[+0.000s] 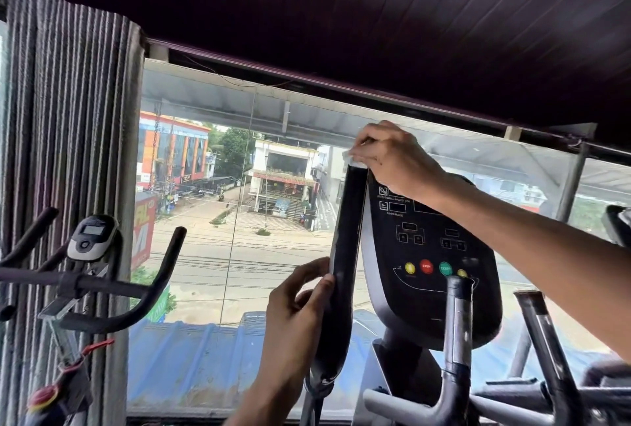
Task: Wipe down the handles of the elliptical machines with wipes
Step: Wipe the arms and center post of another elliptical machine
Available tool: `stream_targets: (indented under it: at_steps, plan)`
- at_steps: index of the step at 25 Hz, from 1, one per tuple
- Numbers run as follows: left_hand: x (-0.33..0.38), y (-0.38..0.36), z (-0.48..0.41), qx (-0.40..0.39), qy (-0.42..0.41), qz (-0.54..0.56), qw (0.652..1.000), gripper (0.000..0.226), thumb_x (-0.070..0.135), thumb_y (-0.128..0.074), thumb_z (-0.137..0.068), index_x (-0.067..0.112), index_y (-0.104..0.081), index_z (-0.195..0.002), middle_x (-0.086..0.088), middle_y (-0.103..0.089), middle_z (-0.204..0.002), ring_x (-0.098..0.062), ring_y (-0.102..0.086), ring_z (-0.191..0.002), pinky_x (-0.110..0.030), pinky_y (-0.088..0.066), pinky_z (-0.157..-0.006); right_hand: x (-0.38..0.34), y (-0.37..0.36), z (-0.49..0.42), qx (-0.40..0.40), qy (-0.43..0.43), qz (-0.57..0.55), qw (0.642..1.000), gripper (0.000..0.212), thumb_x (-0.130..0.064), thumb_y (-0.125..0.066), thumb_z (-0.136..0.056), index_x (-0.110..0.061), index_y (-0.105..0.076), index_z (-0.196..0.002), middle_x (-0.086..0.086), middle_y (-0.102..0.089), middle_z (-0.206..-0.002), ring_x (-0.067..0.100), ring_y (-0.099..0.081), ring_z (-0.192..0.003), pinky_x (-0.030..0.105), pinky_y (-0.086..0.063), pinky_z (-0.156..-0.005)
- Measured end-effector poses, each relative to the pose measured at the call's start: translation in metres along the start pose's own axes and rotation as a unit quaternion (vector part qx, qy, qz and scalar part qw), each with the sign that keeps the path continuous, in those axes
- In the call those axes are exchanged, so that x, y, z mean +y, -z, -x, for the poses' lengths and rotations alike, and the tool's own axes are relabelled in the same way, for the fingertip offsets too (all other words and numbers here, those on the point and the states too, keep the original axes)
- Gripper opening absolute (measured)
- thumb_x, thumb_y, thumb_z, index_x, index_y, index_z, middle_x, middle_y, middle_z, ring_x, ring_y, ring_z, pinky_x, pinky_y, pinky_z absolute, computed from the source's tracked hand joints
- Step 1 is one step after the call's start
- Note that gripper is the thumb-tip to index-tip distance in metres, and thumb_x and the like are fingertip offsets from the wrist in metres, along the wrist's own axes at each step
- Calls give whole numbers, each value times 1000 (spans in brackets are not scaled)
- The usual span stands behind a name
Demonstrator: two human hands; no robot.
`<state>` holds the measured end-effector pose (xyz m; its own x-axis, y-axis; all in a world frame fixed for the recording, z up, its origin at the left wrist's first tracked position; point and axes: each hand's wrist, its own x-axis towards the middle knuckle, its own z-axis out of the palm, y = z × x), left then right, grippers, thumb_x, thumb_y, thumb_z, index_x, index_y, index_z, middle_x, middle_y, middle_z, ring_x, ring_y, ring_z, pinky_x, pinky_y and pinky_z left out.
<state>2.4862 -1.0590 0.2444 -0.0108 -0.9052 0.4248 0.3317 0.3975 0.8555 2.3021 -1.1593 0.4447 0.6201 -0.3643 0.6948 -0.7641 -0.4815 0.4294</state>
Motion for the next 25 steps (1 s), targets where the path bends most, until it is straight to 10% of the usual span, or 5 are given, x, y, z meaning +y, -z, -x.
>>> stream_targets:
  at_steps: [11, 14, 18, 25]
  plan:
    - [5, 2, 3, -10, 23, 16, 1000, 20, 15, -64, -99, 25, -77, -111, 8, -80, -99, -10, -74, -97, -28, -58, -88, -1, -24, 41, 178, -140, -104, 969, 23, -6, -79, -89, -1, -77, -111, 9, -74, -103, 20, -71, -89, 32, -63, -80]
    - [0, 5, 5, -13, 37, 23, 999, 21, 16, -62, -99, 22, -76, -112, 6, -79, -107, -15, -73, -105, -41, -57, -97, -27, -10, 47, 90, -51, -129, 986, 22, -9, -77, -91, -8, -78, -113, 3, -73, -109, 16, -70, -97, 25, -58, -91]
    - [-6, 6, 10, -11, 42, 21, 999, 23, 13, -61, -99, 22, -76, -114, 6, -79, -104, -10, -73, -99, -25, -55, -79, -59, 17, 49, -126, 92, -123, 980, 18, -17, -73, -94, -16, -82, -110, -1, -73, -106, 8, -60, -98, 24, -52, -87]
    - [-9, 13, 19, -22, 46, 16, 999, 23, 11, -59, -99, 21, -79, -106, 3, -80, -99, -12, -74, -97, -26, -56, -86, -93, 14, 54, -182, 156, -101, 966, 11, -13, -73, -94, -12, -82, -101, 0, -72, -102, 18, -61, -98, 27, -50, -86]
